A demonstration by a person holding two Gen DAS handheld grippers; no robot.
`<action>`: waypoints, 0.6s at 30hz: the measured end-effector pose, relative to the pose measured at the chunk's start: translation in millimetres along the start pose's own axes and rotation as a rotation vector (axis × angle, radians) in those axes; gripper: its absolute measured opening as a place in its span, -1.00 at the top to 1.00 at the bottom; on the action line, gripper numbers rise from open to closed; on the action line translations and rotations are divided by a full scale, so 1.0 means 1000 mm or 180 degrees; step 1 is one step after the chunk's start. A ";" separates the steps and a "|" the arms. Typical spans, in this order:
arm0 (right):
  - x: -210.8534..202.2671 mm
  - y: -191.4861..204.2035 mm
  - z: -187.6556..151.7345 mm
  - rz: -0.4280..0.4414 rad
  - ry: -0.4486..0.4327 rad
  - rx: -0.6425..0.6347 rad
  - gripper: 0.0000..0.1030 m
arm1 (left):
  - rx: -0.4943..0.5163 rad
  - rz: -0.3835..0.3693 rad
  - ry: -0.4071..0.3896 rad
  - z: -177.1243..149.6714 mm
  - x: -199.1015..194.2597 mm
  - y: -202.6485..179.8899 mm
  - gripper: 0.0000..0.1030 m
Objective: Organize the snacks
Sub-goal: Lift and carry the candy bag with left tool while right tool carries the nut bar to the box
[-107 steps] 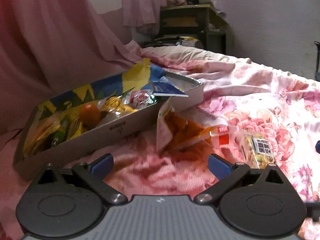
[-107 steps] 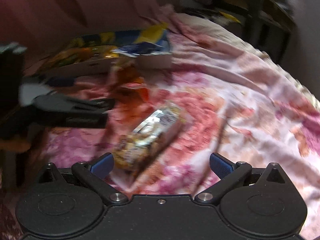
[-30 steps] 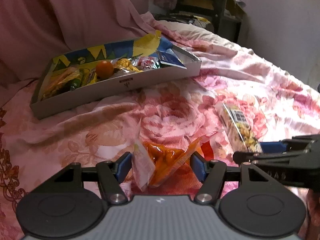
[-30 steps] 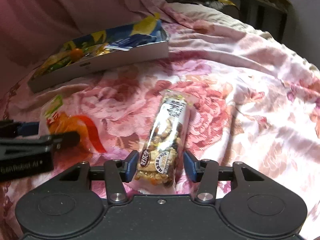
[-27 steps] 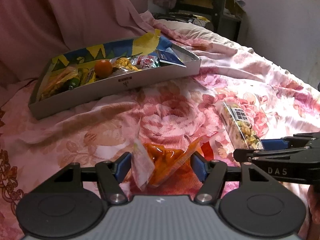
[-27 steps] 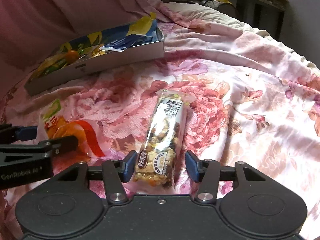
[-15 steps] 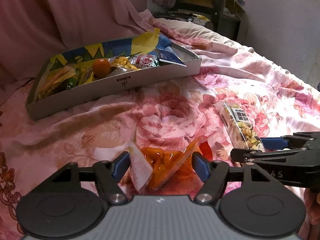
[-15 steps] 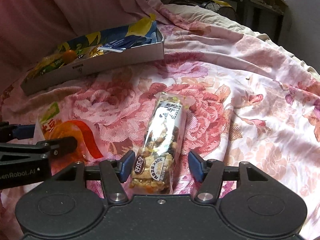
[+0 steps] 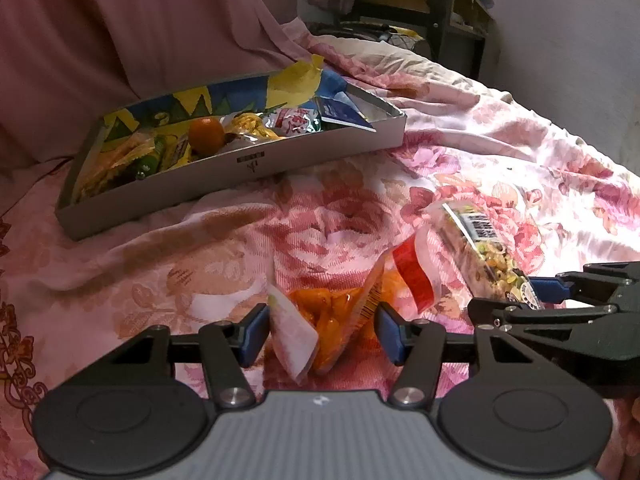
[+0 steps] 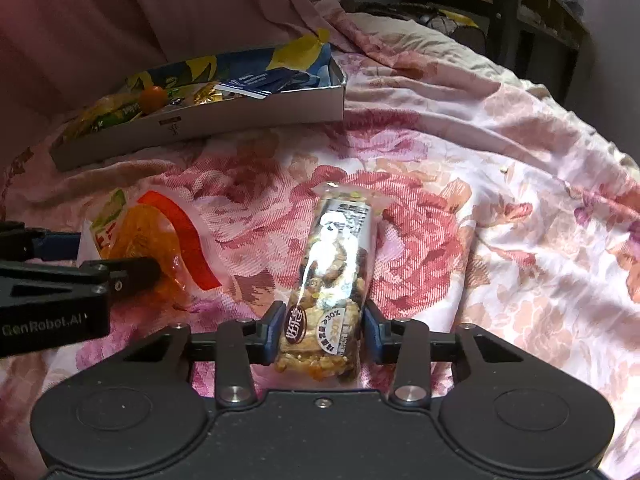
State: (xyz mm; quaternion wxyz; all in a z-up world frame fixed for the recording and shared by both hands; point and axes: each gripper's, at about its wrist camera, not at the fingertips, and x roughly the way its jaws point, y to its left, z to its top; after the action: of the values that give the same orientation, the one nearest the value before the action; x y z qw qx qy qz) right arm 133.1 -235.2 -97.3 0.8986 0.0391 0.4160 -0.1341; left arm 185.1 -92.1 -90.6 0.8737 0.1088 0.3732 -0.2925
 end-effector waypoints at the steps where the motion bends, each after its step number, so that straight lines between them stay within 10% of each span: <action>1: 0.000 0.001 0.000 -0.0009 -0.0014 -0.0046 0.25 | -0.0004 -0.0001 -0.0005 0.000 0.000 0.001 -0.19; 18: -0.023 0.022 0.000 -0.0134 -0.0583 -0.0578 0.28 | -0.0246 0.0136 -0.0403 0.016 -0.021 0.012 -0.19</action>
State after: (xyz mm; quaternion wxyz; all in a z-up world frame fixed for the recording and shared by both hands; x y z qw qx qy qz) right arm 124.6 -209.7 -80.9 0.9296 -0.0635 0.3434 -0.1176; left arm 190.2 -79.9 -65.4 0.9051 0.0642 0.3257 -0.2655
